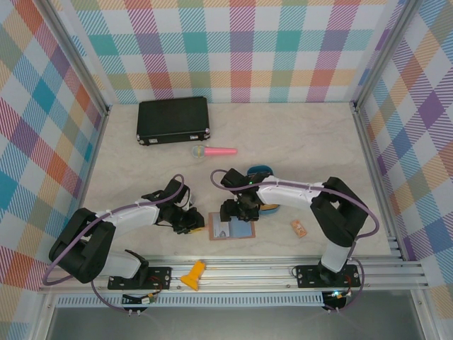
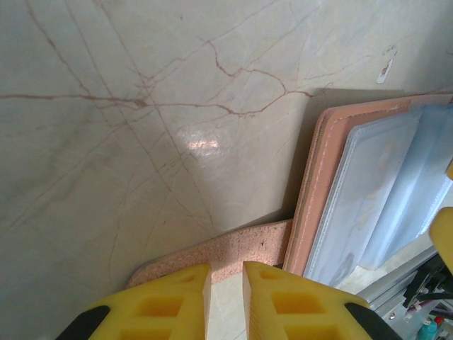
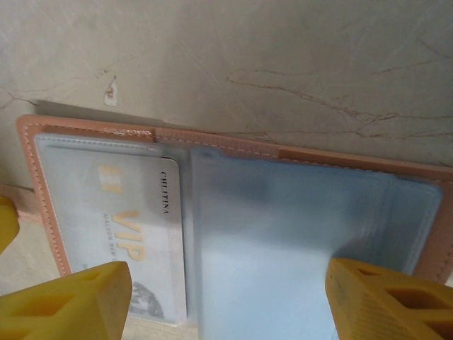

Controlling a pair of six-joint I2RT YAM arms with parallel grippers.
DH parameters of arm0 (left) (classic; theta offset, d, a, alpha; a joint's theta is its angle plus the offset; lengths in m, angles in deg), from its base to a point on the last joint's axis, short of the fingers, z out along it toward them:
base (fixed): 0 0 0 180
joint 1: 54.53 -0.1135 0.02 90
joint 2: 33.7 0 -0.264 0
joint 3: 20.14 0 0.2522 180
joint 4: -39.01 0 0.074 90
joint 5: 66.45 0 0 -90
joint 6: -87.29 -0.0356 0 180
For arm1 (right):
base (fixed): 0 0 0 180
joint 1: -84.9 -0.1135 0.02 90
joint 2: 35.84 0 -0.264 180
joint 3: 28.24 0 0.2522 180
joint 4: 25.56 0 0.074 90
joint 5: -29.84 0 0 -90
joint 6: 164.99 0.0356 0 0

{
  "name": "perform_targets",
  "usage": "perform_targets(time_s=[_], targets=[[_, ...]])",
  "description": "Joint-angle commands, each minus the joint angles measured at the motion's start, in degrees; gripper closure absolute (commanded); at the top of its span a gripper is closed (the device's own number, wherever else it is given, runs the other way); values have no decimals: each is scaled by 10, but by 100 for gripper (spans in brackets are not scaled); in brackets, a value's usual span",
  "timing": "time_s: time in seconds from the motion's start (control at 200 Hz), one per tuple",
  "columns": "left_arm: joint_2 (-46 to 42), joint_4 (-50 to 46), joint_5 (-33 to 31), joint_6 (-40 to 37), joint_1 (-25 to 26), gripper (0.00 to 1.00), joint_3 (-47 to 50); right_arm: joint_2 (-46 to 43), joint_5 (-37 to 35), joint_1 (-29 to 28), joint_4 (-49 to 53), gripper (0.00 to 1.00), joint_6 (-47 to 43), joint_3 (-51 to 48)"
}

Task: Put the credit cards into the card holder

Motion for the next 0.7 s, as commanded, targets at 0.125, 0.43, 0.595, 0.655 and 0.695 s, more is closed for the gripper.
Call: perform_targets(time_s=[0.125, 0.43, 0.595, 0.655, 0.695], targets=[[21, -35, -46, -9, -4, 79, 26, 24, 36, -8, -16, 27, 4, 11], [24, -31, -45, -8, -4, 79, 27, 20, 82, -9, -85, 27, 31, -13], [20, -33, -45, -8, -4, 79, 26, 6, 106, -10, -145, 27, 57, -39], [20, -33, -46, -7, -4, 79, 27, 0, 113, -13, -163, 27, 63, -46], [18, -34, -46, -6, -4, 79, 27, -6, 117, -14, -173, 27, 65, -51]])
